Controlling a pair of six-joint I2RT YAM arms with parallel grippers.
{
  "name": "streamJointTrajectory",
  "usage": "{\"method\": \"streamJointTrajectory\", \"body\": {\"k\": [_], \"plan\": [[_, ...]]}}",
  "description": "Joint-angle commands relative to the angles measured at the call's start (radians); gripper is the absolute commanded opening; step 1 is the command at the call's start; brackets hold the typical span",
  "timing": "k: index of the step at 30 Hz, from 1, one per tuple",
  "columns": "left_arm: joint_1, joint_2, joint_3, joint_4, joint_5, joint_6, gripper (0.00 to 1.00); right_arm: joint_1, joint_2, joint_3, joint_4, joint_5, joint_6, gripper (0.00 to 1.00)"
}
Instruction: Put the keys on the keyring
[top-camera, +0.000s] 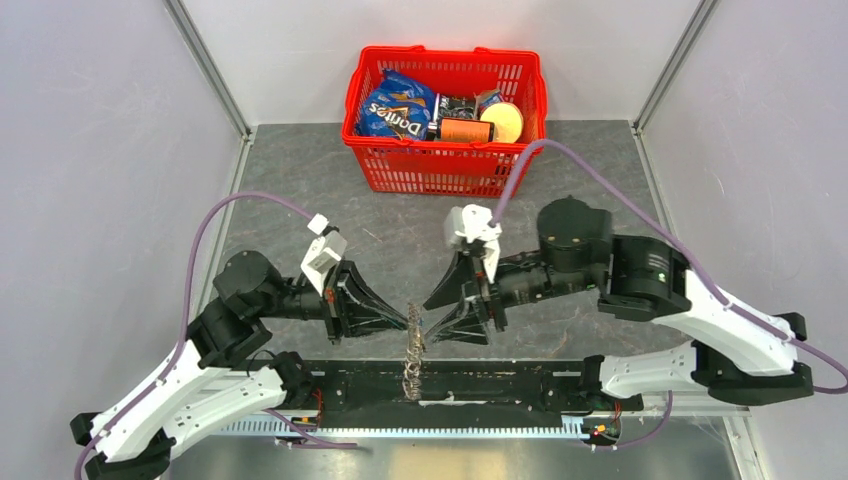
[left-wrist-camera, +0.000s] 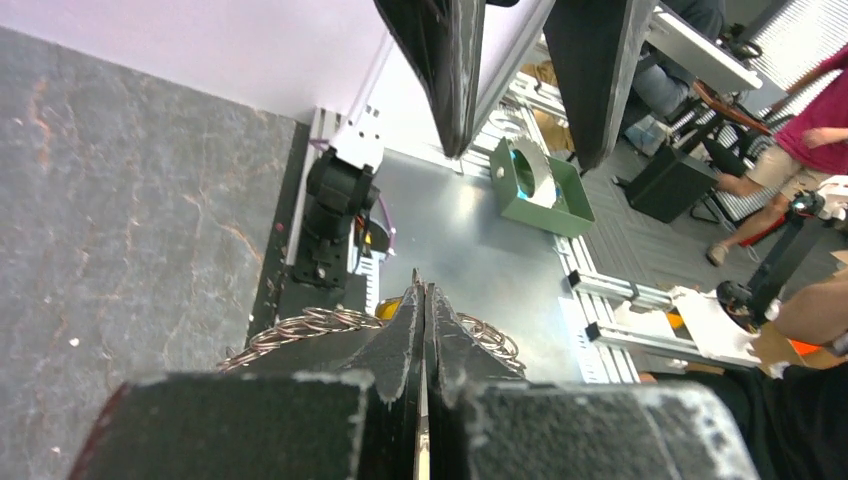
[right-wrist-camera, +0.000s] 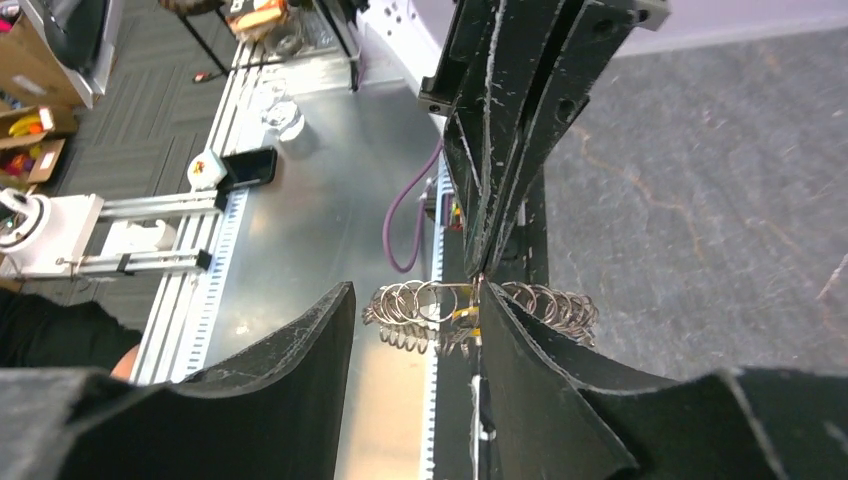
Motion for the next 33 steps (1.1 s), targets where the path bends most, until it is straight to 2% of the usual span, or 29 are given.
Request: {"method": "streamJointTrajectory", "body": {"k": [1, 9, 19, 25, 33], "plan": [[-0.001, -0.032, 0.039, 0.186, -0.055, -0.008, 0.02, 0.000, -0.075, -0.021, 0.118, 0.094, 0.040, 0.56], [-0.001, -0.047, 0.023, 0.493, -0.127, -0.041, 0.02, 0.000, -0.134, -0.079, 0.215, 0.166, 0.058, 0.55], [-0.002, -0.033, -0.011, 0.771, -0.191, -0.068, 0.02, 0.000, -0.102, -0.034, 0.328, 0.176, 0.007, 0.49], [-0.001, -0.032, -0.065, 0.883, -0.337, -0.114, 0.02, 0.000, -0.096, -0.020, 0.396, 0.194, -0.067, 0.48], [-0.002, -0.046, -0.198, 1.145, -0.458, -0.180, 0.02, 0.000, -0.062, 0.033, 0.428, 0.181, -0.146, 0.47]]}}
